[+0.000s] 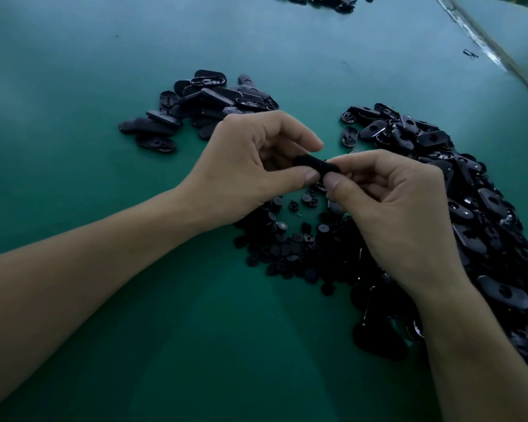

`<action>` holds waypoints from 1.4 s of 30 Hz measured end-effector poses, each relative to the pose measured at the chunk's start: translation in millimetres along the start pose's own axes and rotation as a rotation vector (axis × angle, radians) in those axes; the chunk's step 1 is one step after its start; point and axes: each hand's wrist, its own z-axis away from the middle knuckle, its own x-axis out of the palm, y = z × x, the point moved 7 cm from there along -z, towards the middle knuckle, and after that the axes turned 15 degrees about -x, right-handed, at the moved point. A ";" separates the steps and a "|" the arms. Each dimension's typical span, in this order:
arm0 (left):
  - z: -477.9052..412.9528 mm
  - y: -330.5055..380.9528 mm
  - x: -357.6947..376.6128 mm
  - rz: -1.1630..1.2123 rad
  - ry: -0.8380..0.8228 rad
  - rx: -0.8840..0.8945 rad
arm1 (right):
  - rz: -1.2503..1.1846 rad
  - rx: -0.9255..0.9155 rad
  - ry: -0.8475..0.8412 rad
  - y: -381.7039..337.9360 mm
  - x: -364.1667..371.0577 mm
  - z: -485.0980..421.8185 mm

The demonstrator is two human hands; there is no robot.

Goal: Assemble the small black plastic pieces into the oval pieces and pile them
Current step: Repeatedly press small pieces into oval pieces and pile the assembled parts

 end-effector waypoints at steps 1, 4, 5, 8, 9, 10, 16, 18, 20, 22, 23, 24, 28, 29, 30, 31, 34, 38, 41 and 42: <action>-0.4 -0.3 -0.6 0.007 0.000 -0.004 | 0.000 0.001 0.006 0.1 -0.3 0.2; -1.1 0.1 -0.9 0.011 0.004 -0.012 | 0.015 -0.013 0.008 -0.8 -1.3 -0.2; -1.1 0.2 -0.8 0.009 0.003 -0.015 | 0.016 -0.018 0.005 -1.4 -1.4 -0.4; -1.4 0.2 0.1 0.009 -0.013 -0.029 | 0.030 -0.022 -0.004 -2.1 -1.1 -0.2; -1.5 -0.3 0.4 0.014 -0.018 -0.037 | 0.033 -0.018 -0.005 -2.0 -0.9 0.1; -1.6 -0.6 0.8 0.018 -0.022 -0.044 | 0.034 -0.016 -0.003 -2.0 -0.7 0.1; -2.0 -1.4 2.2 0.030 -0.041 -0.062 | 0.070 -0.008 0.040 -1.3 -1.2 0.5; -1.8 -1.6 1.9 0.027 -0.038 -0.066 | 0.084 -0.013 0.056 -2.6 -1.4 0.6; -2.1 -2.2 0.8 0.030 -0.034 -0.072 | 0.098 -0.022 0.066 -5.1 -1.3 0.6; -2.3 -2.5 -0.6 0.033 -0.025 -0.069 | 0.106 -0.027 0.068 -7.0 -1.3 0.6; -2.1 -2.4 -0.6 0.031 -0.023 -0.067 | 0.102 -0.024 0.065 -7.2 -1.3 0.8; -1.7 -2.1 -0.3 0.027 -0.023 -0.065 | 0.097 -0.021 0.061 -7.3 -1.4 1.0; -1.5 -1.1 -0.5 0.013 -0.014 -0.052 | 0.083 -0.014 0.063 -6.5 -0.8 1.0; -1.5 -0.9 -0.8 0.009 -0.010 -0.045 | 0.076 -0.013 0.064 -6.1 -0.5 1.2; -1.6 -0.5 -1.3 0.006 -0.004 -0.039 | 0.065 -0.015 0.063 -5.8 -0.2 1.0; -1.6 -0.4 -1.6 0.005 0.001 -0.035 | 0.053 -0.018 0.057 -5.6 0.1 0.7; -1.5 -0.4 -3.1 -0.001 0.024 -0.028 | 0.017 -0.019 0.032 -4.3 0.4 -1.1; -1.4 -0.5 -3.9 -0.015 0.054 -0.016 | -0.043 -0.010 0.022 -4.1 -0.1 -2.3; -1.2 0.1 -7.1 -0.019 0.097 0.013 | -0.092 0.019 0.104 -2.1 -6.0 -3.6; -1.1 0.5 -8.7 -0.019 0.117 0.027 | -0.094 0.024 0.155 -1.6 -10.1 -3.9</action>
